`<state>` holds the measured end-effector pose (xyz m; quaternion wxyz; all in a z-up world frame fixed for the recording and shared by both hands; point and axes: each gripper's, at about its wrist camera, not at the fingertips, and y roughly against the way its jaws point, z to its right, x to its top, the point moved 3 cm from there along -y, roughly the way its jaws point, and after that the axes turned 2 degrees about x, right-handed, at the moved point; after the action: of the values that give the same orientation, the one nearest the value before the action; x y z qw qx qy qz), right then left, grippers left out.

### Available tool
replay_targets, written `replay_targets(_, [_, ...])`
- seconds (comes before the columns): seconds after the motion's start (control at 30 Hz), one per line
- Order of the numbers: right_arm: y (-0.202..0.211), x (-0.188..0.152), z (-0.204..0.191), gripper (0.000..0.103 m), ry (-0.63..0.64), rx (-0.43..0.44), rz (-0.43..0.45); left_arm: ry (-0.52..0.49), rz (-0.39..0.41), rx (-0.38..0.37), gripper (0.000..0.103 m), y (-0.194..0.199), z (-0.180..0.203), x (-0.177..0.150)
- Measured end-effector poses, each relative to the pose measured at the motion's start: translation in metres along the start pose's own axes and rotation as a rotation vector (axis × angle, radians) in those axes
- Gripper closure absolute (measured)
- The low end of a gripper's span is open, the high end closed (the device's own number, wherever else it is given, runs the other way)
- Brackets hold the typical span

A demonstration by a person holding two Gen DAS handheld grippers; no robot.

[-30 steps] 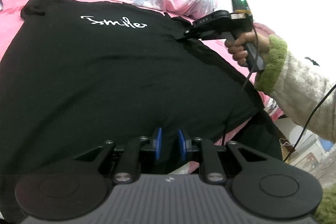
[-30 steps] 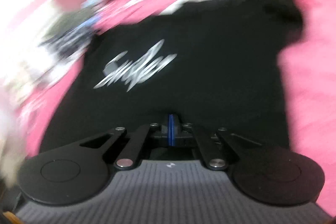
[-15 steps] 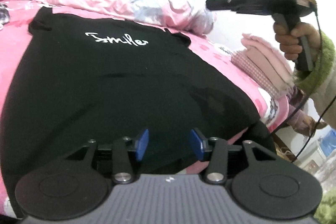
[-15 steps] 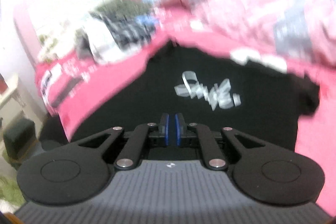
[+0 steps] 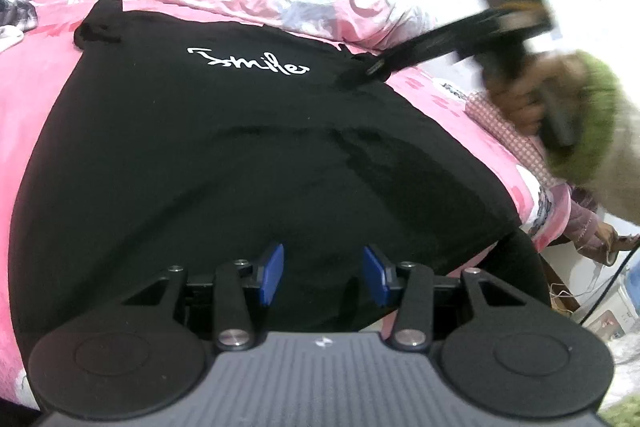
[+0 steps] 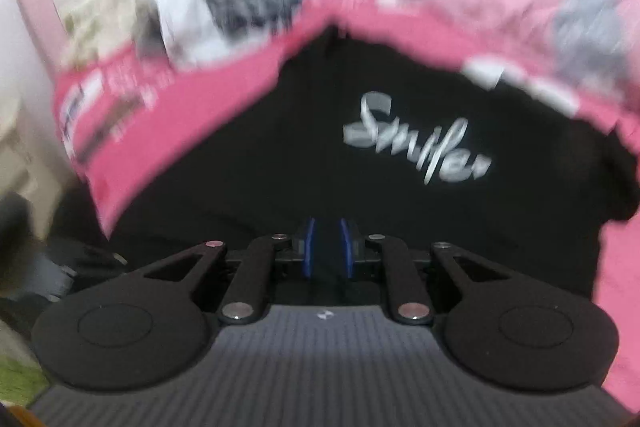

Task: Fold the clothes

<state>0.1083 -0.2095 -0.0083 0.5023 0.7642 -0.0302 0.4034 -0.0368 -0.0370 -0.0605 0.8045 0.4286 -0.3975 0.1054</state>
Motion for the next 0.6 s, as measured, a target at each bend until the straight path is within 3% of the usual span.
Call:
replay_targets(0.17, [-0.081, 0.007, 0.026, 0.095, -0.004, -0.01, -0.107, 0.002, -0.013, -0.01, 0.058, 0.001, -0.001, -0.001])
replay_targets(0.23, [-0.093, 0.024, 0.039, 0.101, -0.027, -0.015, -0.056, 0.002, -0.016, -0.015, 0.058, 0.001, -0.002, -0.001])
replay_targets(0.33, [-0.107, 0.042, 0.065, 0.103, -0.099, -0.111, 0.018, -0.003, -0.018, -0.018, 0.058, 0.003, -0.002, -0.002])
replay_targets(0.47, [-0.102, 0.049, 0.088, 0.103, -0.252, -0.127, 0.095, 0.003, -0.013, -0.023, 0.057, 0.003, -0.004, -0.003])
replay_targets(0.5, [-0.095, 0.048, 0.087, 0.097, -0.268, -0.119, 0.111, 0.005, -0.01, -0.027, 0.057, 0.003, -0.005, -0.003])
replay_targets(0.57, [-0.074, 0.042, 0.069, 0.097, -0.213, -0.07, 0.112, 0.012, -0.005, -0.037, 0.057, 0.003, -0.007, -0.004])
replay_targets(0.6, [-0.064, 0.037, 0.056, 0.097, -0.179, -0.004, 0.089, 0.016, -0.002, -0.043, 0.057, 0.004, -0.008, -0.004])
